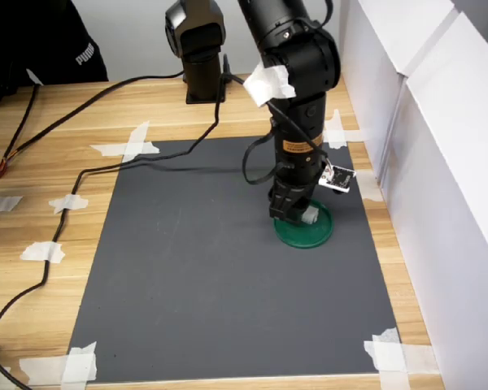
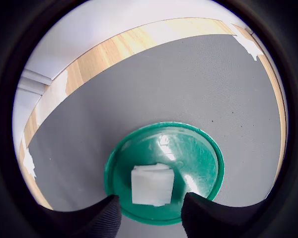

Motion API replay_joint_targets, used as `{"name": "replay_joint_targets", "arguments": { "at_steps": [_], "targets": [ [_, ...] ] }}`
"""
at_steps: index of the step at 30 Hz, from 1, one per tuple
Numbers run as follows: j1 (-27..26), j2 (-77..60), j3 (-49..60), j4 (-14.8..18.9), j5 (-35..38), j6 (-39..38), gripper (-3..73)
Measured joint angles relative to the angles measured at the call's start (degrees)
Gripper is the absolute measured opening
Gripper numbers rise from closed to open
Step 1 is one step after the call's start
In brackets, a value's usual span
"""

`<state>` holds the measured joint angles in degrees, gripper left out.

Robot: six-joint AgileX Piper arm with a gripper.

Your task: Grasp a white terminal and put it on the green lid.

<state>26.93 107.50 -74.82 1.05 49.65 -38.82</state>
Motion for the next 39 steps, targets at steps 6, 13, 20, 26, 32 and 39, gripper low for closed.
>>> {"name": "replay_joint_targets", "arguments": {
  "at_steps": [6,13,20,26,32,39],
  "targets": [
    [-1.13,-9.25,0.22,1.52,-1.06,2.28,50.2],
    [-8.02,-25.19,7.27,3.64,-7.37,3.63,26.9],
    [-17.47,-38.74,19.48,4.57,-10.97,3.63,0.3],
    [-24.76,-51.09,29.2,4.98,-17.7,5.39,-1.5],
    [-28.27,-60.97,35.82,6.25,-23.47,14.22,-1.6],
    [-28.58,-68.79,44.0,7.21,-29.57,24.64,-1.6]
  ]
}}
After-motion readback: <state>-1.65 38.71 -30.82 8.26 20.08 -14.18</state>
